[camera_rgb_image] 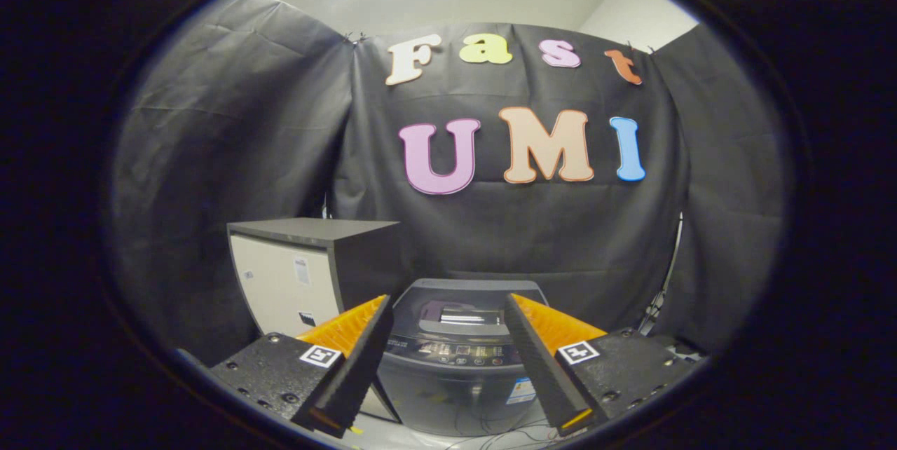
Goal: Put the clothes into the washing machine and then close the washing machine lid.
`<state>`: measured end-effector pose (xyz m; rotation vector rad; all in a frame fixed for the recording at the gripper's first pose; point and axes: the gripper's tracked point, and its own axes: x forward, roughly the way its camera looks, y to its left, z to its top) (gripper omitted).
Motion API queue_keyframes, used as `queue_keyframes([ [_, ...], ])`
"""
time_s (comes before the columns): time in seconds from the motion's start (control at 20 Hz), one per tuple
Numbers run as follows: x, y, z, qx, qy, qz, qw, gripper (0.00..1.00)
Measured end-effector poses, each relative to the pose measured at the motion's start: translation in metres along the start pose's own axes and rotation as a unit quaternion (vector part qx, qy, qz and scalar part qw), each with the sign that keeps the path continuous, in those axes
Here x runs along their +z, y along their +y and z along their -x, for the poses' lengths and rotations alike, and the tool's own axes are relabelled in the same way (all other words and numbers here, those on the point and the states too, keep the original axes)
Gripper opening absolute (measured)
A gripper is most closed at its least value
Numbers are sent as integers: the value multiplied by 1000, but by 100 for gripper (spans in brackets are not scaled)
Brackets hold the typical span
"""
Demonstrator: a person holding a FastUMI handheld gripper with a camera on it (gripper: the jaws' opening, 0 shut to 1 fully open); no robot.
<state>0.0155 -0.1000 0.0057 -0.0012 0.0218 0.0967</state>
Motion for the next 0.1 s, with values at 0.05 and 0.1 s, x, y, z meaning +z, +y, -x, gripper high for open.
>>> queue_keyframes([
  [0.05,1,-6,3,1,2,-4,1000,97],
  [0.1,3,-11,5,7,4,-9,1000,97],
])
